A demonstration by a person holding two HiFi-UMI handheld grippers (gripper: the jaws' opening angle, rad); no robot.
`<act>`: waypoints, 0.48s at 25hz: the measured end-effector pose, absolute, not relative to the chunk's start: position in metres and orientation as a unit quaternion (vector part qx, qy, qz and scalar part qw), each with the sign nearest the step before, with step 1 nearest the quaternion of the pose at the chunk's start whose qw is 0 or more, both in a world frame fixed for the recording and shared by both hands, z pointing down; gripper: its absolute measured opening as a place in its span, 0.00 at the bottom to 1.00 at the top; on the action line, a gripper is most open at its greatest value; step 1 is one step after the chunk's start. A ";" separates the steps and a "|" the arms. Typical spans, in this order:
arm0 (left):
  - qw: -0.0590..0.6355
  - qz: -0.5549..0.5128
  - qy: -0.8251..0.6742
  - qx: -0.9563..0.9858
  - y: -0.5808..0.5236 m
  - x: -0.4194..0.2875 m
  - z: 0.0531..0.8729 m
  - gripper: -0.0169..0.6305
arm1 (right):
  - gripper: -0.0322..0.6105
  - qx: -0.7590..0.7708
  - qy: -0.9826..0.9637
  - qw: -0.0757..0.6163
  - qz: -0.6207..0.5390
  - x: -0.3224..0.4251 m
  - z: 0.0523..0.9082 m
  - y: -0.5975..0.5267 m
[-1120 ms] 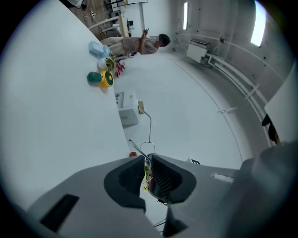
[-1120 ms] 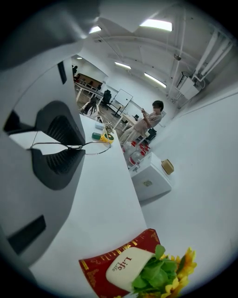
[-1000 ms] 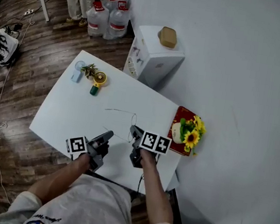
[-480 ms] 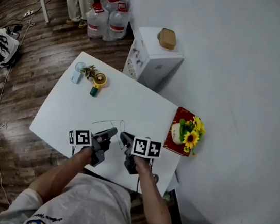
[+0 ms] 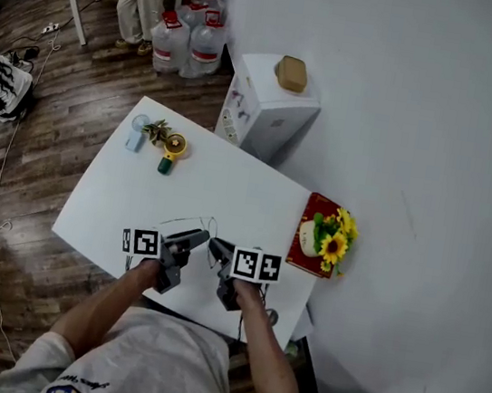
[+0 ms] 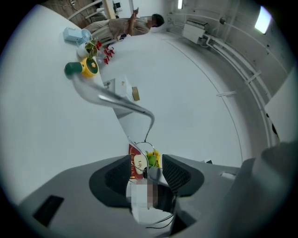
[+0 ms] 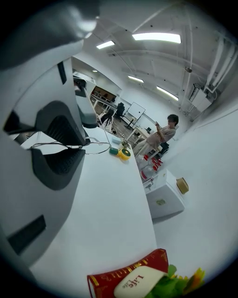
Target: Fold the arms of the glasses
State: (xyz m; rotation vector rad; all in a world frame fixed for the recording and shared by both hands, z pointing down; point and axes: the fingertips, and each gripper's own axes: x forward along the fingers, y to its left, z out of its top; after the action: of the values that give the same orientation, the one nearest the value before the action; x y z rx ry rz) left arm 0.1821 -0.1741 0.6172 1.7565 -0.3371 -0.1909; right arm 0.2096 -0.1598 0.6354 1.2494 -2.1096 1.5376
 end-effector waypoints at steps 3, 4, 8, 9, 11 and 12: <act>0.572 -0.041 -0.174 0.800 -0.170 0.168 0.623 0.37 | 0.09 0.442 -0.713 0.117 0.531 0.219 0.637 -0.162; 0.546 -0.026 -0.192 0.815 -0.169 0.159 0.626 0.37 | 0.09 0.445 -0.711 0.117 0.532 0.221 0.637 -0.163; 0.421 0.042 -0.268 0.865 -0.176 0.114 0.637 0.37 | 0.09 0.449 -0.709 0.121 0.531 0.227 0.637 -0.163; 0.394 0.056 -0.281 0.874 -0.180 0.106 0.636 0.37 | 0.09 0.449 -0.709 0.122 0.530 0.229 0.637 -0.163; 0.344 0.075 -0.298 0.887 -0.189 0.094 0.631 0.37 | 0.09 0.450 -0.707 0.126 0.531 0.230 0.638 -0.163; 0.318 0.083 -0.303 0.894 -0.193 0.090 0.626 0.37 | 0.09 0.450 -0.707 0.129 0.531 0.230 0.638 -0.163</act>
State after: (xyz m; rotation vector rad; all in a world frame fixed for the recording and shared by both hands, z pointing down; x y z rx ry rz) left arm 0.0895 -0.1927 0.6258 2.3525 -0.7976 0.2195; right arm 0.2304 -0.1630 0.6380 1.3078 -2.0545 1.5434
